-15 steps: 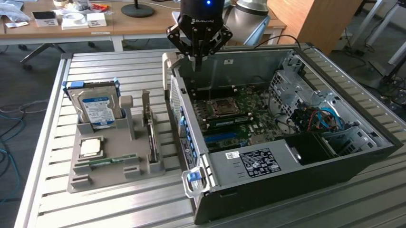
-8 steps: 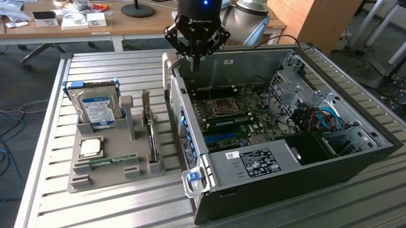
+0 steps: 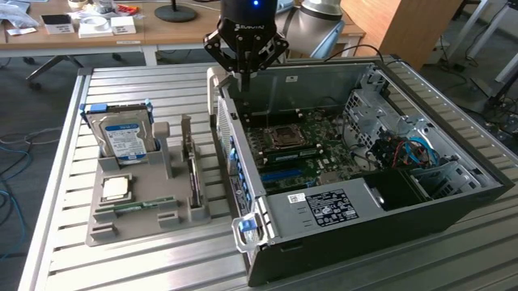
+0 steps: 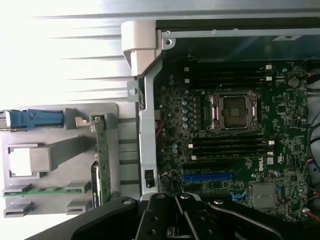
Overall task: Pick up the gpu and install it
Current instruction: 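Reach for the gpu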
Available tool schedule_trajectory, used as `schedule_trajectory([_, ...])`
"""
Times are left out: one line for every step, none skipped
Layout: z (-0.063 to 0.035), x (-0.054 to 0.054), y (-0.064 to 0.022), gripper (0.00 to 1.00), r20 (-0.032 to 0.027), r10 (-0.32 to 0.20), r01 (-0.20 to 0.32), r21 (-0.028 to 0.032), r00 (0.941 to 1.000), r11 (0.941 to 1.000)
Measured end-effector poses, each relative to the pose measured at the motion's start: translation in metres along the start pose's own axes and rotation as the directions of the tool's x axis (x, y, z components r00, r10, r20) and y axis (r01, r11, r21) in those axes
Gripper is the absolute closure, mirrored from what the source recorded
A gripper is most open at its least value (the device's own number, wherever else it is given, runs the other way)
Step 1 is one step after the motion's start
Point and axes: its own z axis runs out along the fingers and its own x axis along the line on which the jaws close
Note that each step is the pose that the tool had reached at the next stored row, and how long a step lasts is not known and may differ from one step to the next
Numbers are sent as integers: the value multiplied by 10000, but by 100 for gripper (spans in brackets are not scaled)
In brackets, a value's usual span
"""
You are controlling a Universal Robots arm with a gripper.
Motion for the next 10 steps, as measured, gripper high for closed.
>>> schedule_trajectory([0, 11, -1, 89, 0, 1, -1, 0, 10000, 10000])
schedule_trajectory([0, 21, -1, 89, 0, 1, -1, 0, 10000, 10000])
schedule_trajectory([-1, 29, -2, 89, 0, 1, -1, 0, 10000, 10000])
schedule_trajectory([-1, 37, -3, 89, 0, 0, 0, 0, 10000, 10000])
schedule_trajectory([-1, 43, -3, 89, 0, 0, 0, 0, 10000, 10000])
schedule_trajectory([-1, 49, -3, 89, 1, 1, -1, 0, 10000, 10000])
schedule_trajectory([-2, 55, -4, 89, 0, 0, 0, 0, 10000, 10000])
schedule_trajectory([-2, 63, -4, 89, 0, 1, -1, 0, 10000, 10000])
schedule_trajectory([-2, 70, -5, 89, 0, 0, 0, 0, 10000, 10000])
schedule_trajectory([-2, 78, -6, 89, 0, -1, 1, 1, 10000, 10000])
